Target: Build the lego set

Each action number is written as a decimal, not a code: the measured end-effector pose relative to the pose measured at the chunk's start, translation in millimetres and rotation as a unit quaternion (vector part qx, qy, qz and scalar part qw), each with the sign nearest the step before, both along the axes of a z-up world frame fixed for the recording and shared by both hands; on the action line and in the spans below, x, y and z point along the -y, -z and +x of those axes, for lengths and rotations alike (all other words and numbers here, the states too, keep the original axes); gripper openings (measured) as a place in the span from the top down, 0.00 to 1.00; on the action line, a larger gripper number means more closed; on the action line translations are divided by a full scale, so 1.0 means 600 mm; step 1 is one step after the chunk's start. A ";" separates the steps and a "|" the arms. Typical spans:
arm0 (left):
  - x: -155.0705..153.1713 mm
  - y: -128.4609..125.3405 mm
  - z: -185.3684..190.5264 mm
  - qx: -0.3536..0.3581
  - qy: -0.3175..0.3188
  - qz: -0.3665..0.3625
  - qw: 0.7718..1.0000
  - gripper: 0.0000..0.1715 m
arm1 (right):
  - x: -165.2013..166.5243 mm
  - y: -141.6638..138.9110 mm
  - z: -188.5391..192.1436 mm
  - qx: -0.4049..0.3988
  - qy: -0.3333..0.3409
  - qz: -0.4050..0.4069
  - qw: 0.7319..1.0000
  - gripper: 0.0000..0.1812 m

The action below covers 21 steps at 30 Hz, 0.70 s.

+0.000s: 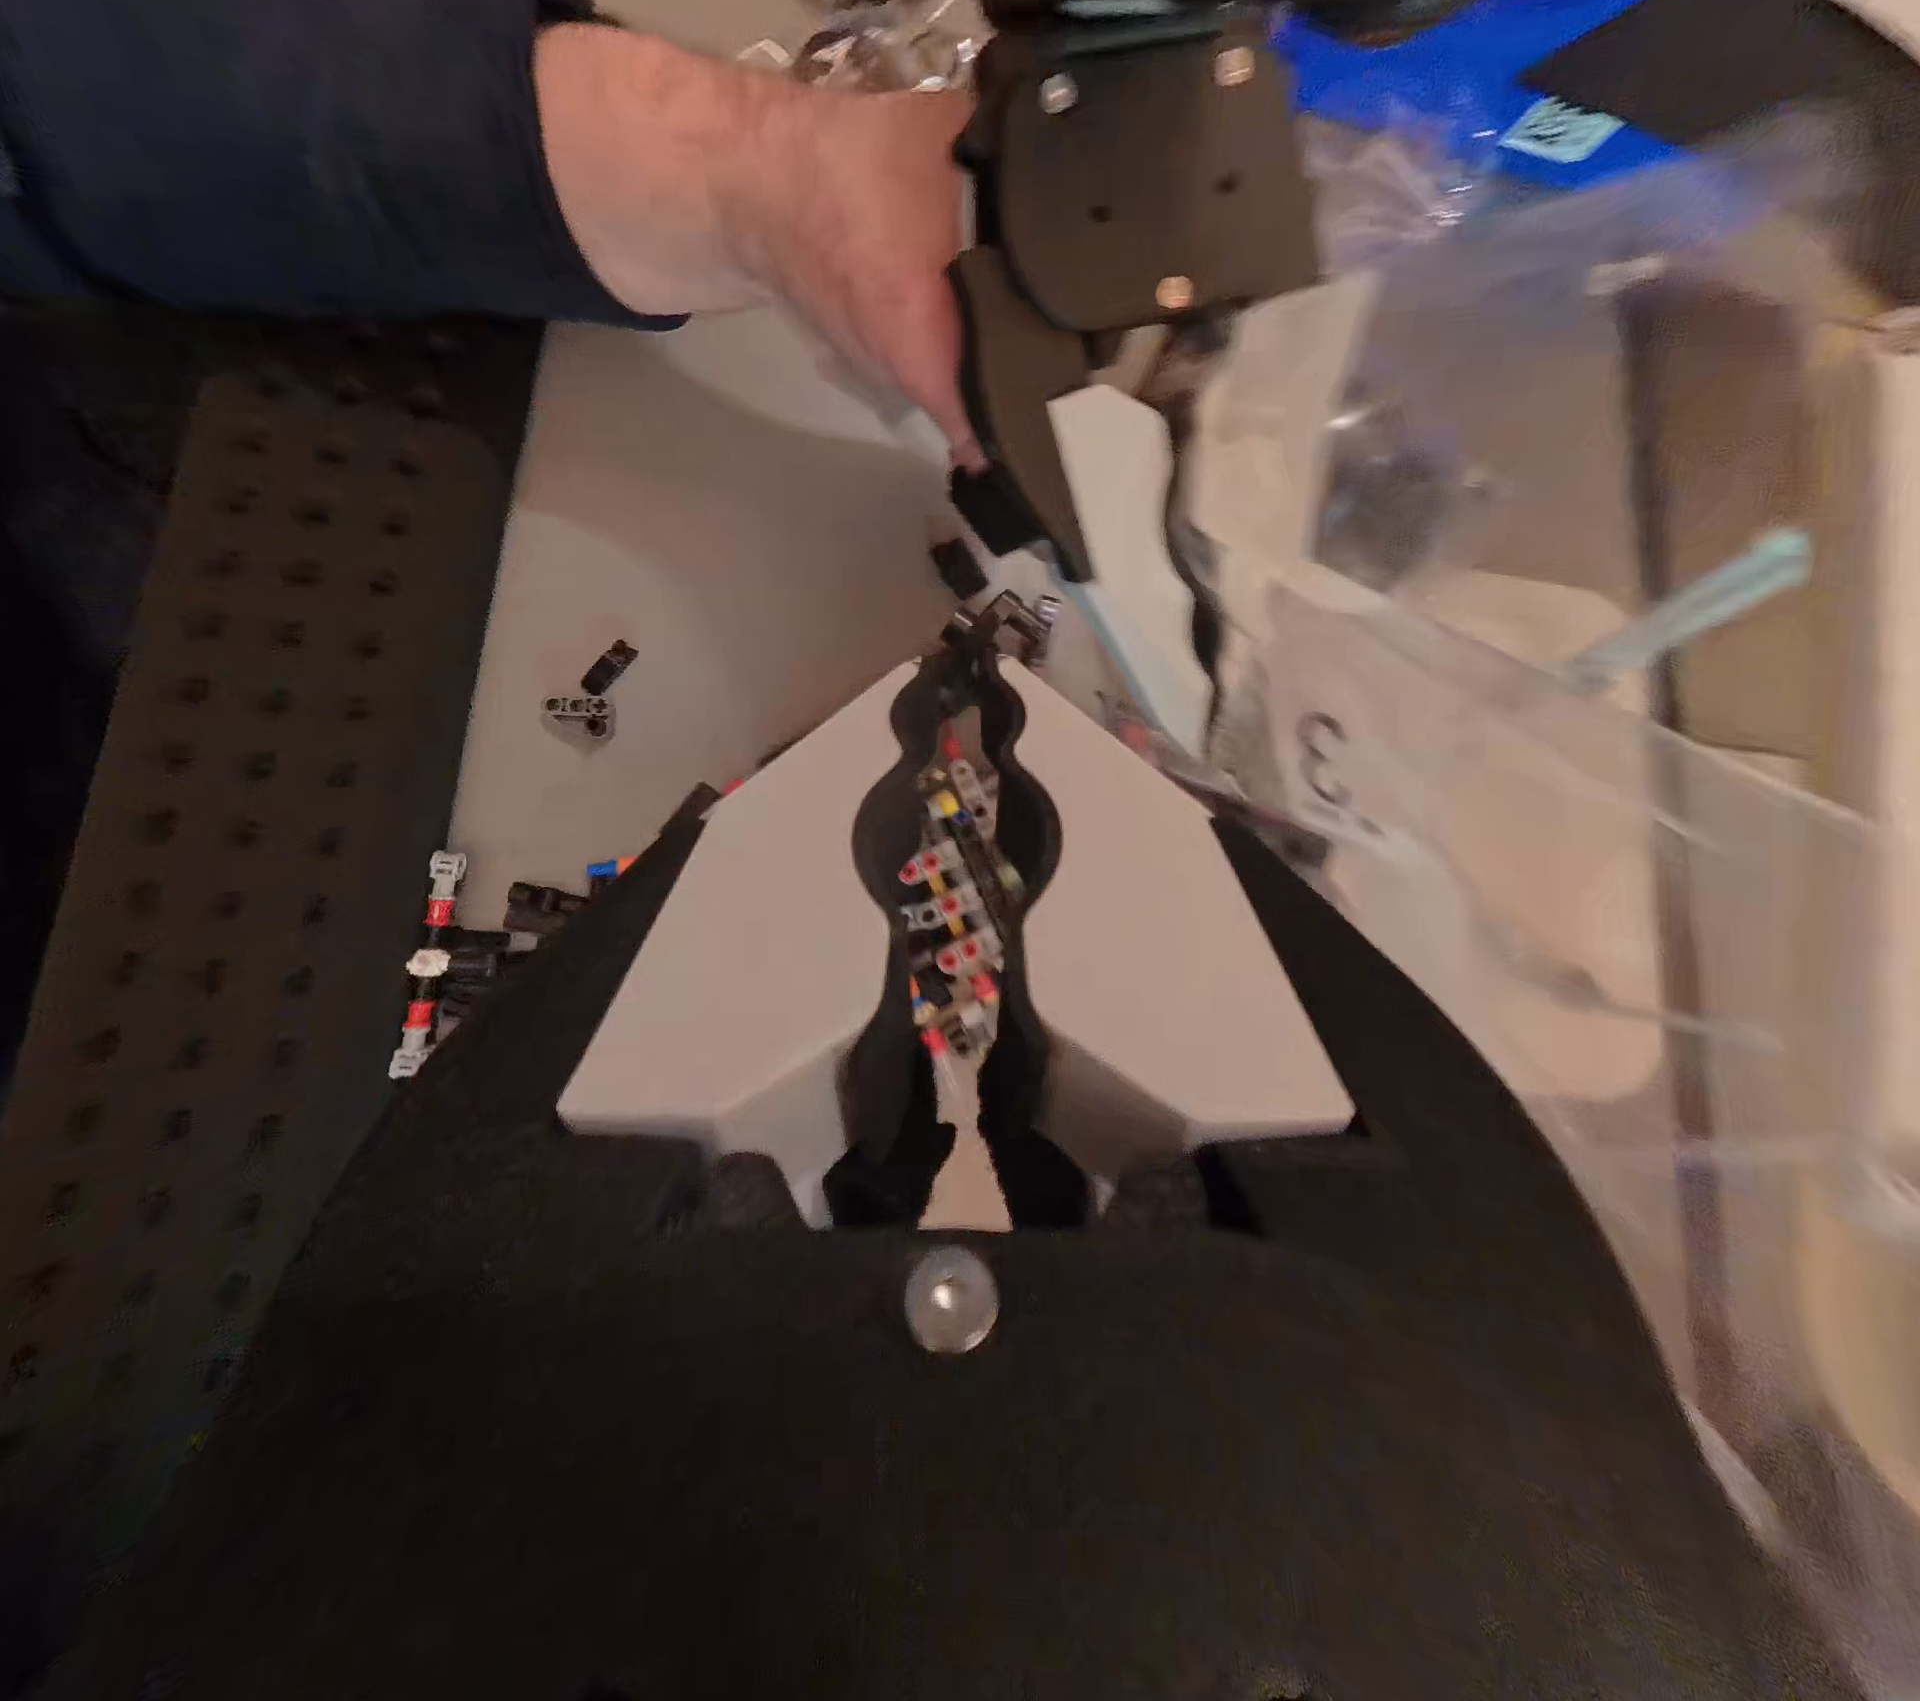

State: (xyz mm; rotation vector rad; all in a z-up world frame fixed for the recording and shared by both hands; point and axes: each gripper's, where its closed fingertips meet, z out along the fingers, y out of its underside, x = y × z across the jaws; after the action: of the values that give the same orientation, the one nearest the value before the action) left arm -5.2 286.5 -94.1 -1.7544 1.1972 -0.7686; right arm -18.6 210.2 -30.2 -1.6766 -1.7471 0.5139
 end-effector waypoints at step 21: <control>0.009 0.004 0.008 -0.016 0.009 0.009 1.000 1.00 | -0.115 -0.080 0.168 -0.046 0.167 0.055 0.983 0.97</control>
State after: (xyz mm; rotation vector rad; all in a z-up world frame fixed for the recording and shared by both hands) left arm -0.3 281.1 -96.7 -1.7491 1.2405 -0.7404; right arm 82.4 279.0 17.7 -1.7895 -1.3639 0.3290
